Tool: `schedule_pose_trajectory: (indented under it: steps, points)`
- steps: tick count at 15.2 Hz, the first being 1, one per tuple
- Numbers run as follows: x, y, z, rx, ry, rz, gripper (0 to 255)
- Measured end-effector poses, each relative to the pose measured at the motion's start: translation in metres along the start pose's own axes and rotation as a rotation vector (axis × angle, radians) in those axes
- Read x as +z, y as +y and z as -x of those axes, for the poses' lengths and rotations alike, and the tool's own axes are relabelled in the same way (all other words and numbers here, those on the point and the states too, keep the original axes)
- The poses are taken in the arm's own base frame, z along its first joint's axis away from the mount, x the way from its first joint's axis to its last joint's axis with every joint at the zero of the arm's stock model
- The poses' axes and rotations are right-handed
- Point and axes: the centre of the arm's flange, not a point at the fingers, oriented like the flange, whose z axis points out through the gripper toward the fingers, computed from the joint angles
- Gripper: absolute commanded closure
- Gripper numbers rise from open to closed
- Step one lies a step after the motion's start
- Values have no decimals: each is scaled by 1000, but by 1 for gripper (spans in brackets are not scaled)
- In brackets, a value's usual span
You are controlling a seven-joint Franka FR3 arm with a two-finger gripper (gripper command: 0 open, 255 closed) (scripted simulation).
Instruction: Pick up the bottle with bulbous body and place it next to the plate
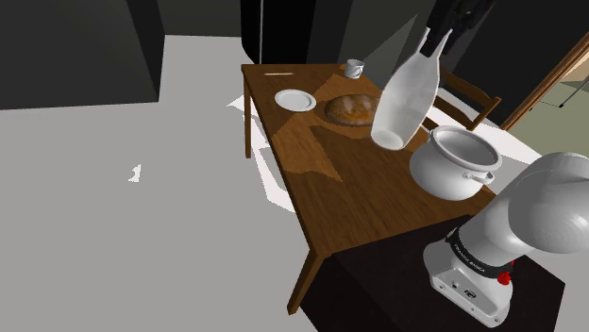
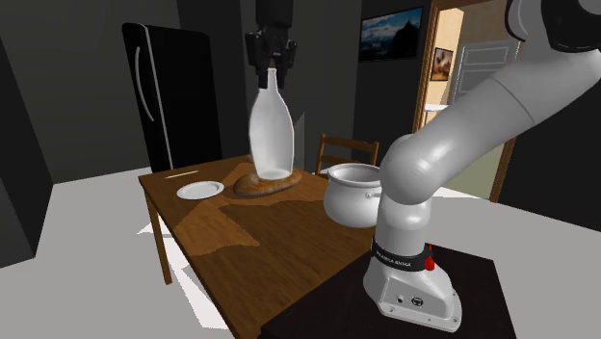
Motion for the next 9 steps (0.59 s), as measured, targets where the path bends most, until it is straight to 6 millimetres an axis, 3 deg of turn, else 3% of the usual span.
schedule_pose_trajectory:
  steps: [9]
  points:
    - [-47, 2, -3, 0, 0, 0, 255]
